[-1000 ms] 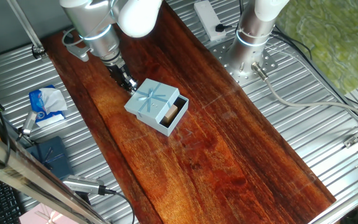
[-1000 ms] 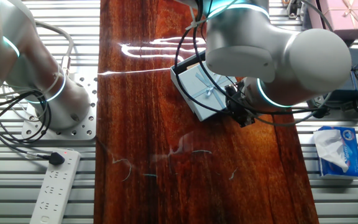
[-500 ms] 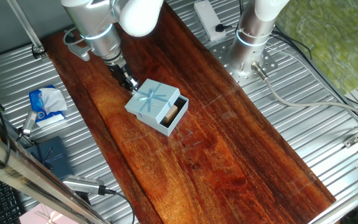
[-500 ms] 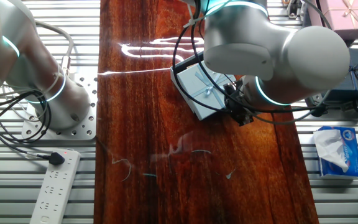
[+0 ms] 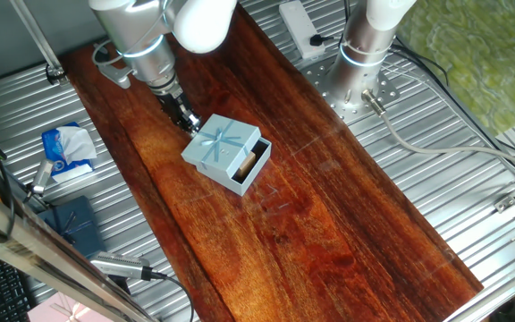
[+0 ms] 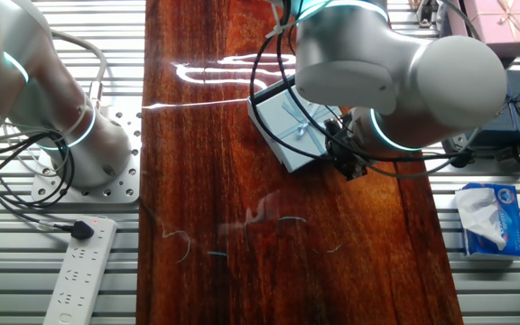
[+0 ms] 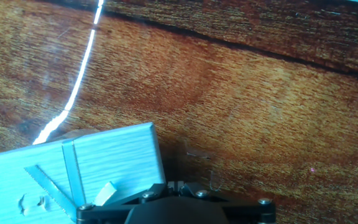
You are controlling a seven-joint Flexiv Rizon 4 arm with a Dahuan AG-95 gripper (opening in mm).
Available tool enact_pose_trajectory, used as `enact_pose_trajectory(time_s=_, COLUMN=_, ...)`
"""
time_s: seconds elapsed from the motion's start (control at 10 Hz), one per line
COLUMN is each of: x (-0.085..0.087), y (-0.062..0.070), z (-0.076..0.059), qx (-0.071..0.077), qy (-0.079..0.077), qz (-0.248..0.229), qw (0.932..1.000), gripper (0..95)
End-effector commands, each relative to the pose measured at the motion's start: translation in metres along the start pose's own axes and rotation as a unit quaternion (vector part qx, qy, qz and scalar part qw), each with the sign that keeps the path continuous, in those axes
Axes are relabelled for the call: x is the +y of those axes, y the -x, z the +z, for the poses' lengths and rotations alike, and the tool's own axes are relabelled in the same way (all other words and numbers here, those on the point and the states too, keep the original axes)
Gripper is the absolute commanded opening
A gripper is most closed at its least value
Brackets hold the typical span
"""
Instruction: Slide the outer casing onto the gift box
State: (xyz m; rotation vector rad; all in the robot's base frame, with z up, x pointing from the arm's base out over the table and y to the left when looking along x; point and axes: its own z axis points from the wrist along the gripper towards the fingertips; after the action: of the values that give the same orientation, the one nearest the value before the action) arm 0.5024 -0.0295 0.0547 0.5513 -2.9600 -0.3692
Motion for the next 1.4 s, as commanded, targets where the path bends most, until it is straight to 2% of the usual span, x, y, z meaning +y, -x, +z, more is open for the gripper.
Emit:
enact_pose_trajectory(time_s=0.1, x=0.001, y=-0.001, z=-0.002, qx=0.001, qy=0.001, qz=0.0, qw=1.0, gripper=0.0)
enact_pose_trajectory(time_s=1.4, x=0.019, y=-0.006, z=-0.003, qx=0.003, qy=0.008, qz=0.01, qw=0.9999, gripper=0.0)
